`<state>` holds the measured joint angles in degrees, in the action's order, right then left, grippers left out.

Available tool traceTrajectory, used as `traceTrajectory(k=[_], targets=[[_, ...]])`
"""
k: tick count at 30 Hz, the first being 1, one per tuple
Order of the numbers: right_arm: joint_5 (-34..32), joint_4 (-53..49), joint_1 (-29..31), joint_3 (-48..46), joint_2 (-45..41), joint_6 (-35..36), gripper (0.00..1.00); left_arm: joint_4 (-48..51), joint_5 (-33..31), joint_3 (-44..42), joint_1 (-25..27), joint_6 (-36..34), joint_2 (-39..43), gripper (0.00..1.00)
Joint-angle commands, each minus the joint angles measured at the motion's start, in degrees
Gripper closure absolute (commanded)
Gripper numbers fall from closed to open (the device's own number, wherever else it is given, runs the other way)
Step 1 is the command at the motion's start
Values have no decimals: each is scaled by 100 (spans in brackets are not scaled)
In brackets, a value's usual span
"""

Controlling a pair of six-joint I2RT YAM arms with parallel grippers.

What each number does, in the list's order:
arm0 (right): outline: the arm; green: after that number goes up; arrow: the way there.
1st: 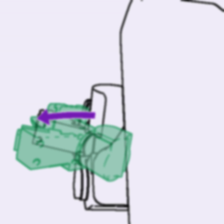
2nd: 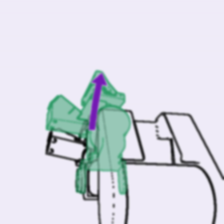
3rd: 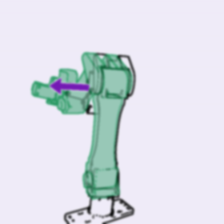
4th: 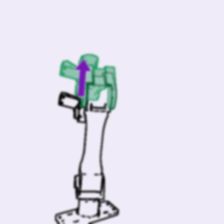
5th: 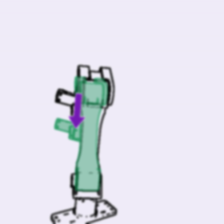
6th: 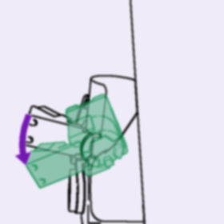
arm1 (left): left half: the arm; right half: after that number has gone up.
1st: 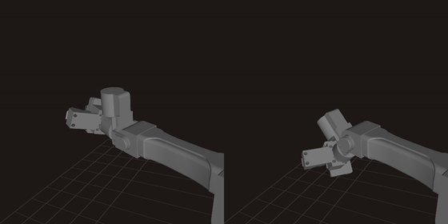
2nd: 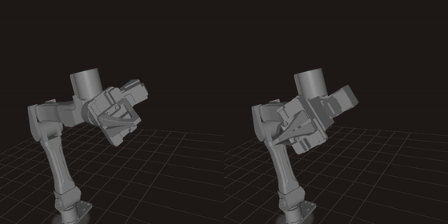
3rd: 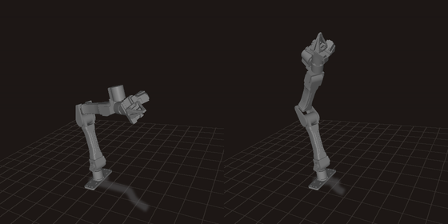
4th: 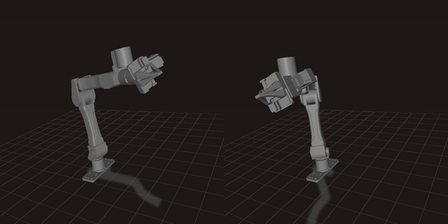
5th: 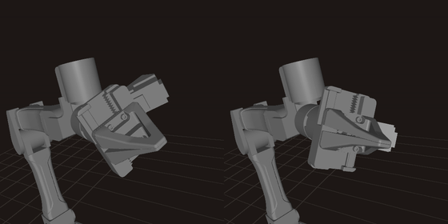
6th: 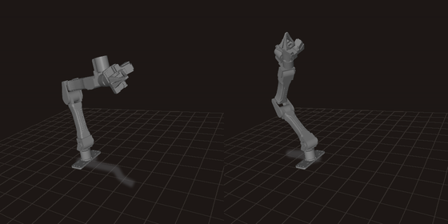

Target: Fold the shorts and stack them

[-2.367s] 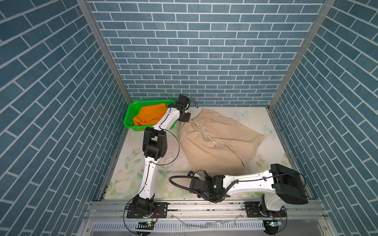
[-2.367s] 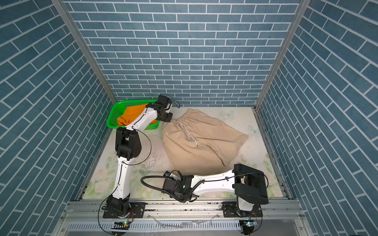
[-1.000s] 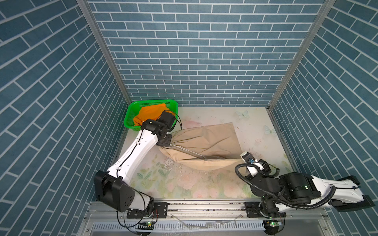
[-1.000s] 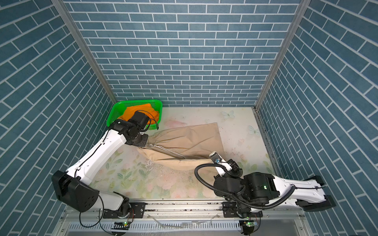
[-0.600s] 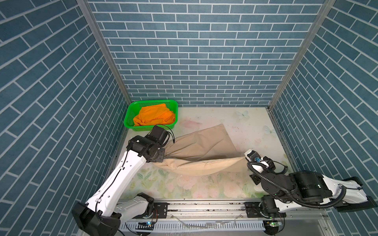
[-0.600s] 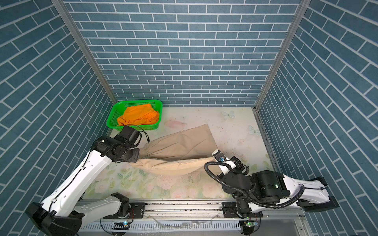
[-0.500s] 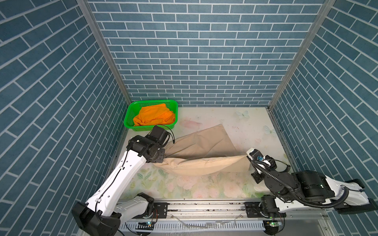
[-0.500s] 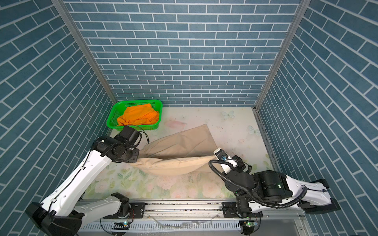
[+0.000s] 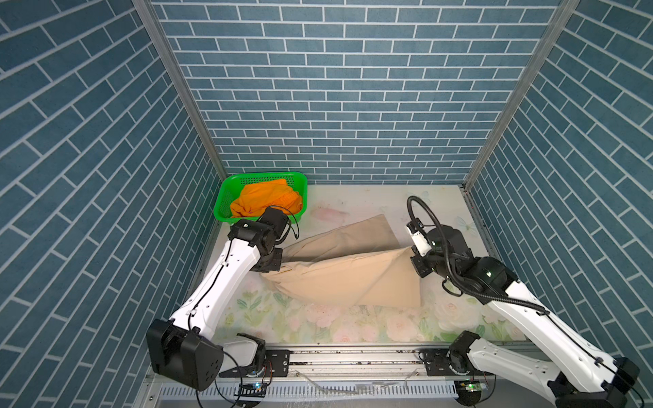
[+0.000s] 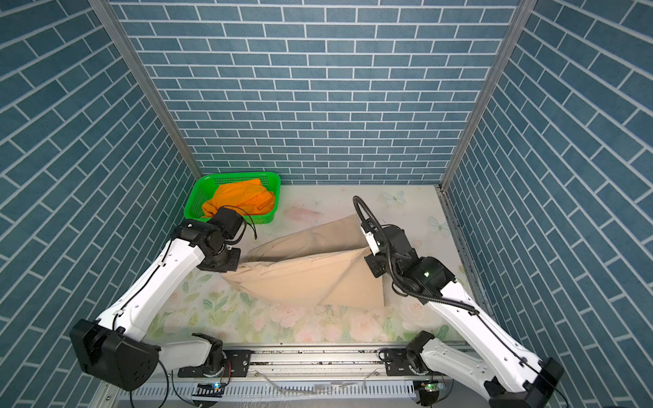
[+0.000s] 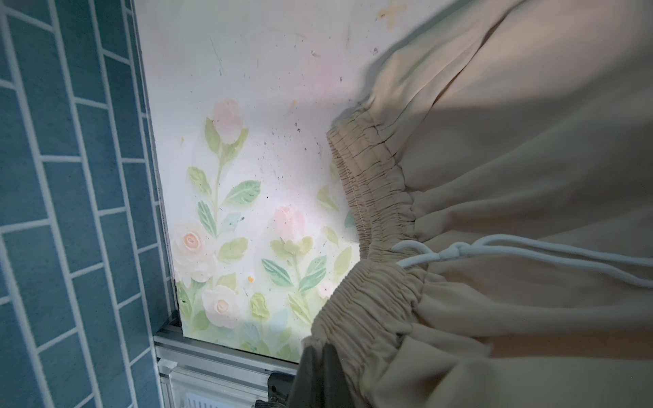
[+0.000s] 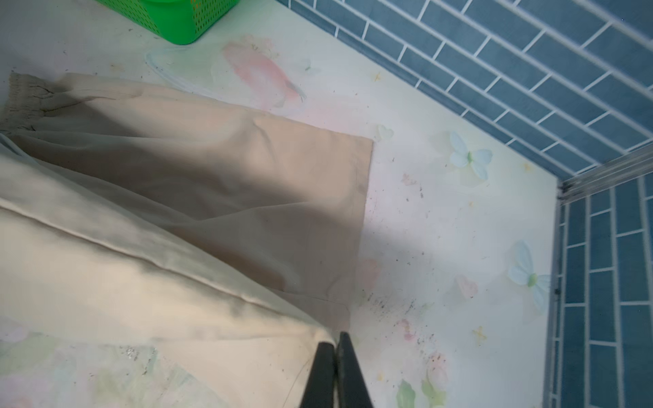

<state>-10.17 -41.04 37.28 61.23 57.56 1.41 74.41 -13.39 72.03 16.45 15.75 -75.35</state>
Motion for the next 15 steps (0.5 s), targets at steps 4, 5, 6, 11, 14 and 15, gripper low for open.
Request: traceTrajectory(k=[4,5,6,11,14,15], targets=[[1689,435,-1134,825,1354,448,100,-117,174,279,-599,-445,-657,100],[1746,385,-1172,1009,1573,517,100,-104,181,363,-645,-492,-786,100],[1743,293,-1170,1213,1748,596,100,-79,168,471,-683,-534,-900,100],[1623,49,-1172,1722,1574,798,100,-31,226,896,-707,-663,-996,100],[1611,-159,-1174,1702,991,804,100,221,231,1122,-713,-712,-902,100],[1657,-269,-1170,1663,761,792,100,291,233,1161,-713,-735,-826,100]])
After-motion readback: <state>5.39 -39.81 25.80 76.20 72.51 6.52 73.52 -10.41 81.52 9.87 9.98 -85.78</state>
